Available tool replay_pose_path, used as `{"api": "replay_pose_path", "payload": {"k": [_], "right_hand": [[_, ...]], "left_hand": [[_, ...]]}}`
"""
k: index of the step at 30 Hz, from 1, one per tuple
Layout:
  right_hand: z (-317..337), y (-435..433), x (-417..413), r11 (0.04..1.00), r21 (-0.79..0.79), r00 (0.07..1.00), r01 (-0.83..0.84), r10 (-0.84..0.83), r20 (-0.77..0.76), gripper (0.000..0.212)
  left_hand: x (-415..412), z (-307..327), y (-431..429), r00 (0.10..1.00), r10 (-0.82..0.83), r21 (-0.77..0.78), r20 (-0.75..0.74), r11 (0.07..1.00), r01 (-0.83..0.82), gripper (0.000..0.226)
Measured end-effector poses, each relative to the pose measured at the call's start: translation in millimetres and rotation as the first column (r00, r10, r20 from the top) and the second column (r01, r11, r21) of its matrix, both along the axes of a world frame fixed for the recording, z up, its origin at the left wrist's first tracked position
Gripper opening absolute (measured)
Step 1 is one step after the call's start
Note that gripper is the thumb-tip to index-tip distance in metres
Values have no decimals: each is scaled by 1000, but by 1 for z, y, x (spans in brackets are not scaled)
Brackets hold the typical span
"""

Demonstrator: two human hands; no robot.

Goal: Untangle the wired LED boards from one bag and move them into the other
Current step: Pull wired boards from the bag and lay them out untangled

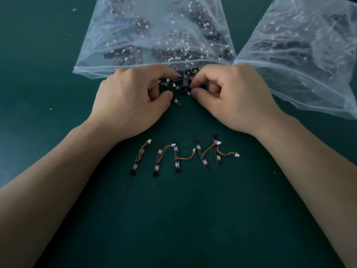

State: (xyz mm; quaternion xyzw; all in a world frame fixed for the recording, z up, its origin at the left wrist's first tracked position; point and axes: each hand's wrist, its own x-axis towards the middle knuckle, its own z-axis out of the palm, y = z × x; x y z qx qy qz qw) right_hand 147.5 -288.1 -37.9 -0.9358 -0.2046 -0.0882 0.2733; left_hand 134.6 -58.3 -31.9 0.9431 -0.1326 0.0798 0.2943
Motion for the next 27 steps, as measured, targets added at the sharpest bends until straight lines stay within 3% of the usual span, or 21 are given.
{"api": "replay_pose_path", "payload": {"k": [6, 11, 15, 21, 27], "right_hand": [[0, 3, -1, 1000, -3, 999, 26, -26, 24, 4], [3, 5, -2, 1000, -5, 1000, 3, -3, 17, 23], [1, 4, 0, 1000, -19, 1000, 13, -13, 11, 19], [2, 0, -1, 986, 164, 998, 20, -12, -55, 17], [3, -1, 2, 953, 304, 1000, 20, -15, -19, 17]], "left_hand": [[0, 0, -1, 1000, 22, 12, -8, 1000, -22, 35], [-2, 1, -1, 1000, 19, 13, -7, 1000, -18, 41], [0, 1, -1, 999, 28, 14, -28, 1000, -27, 50], [3, -1, -3, 999, 41, 60, -31, 997, -39, 57], [1, -3, 3, 999, -27, -10, 23, 1000, 28, 26]]}}
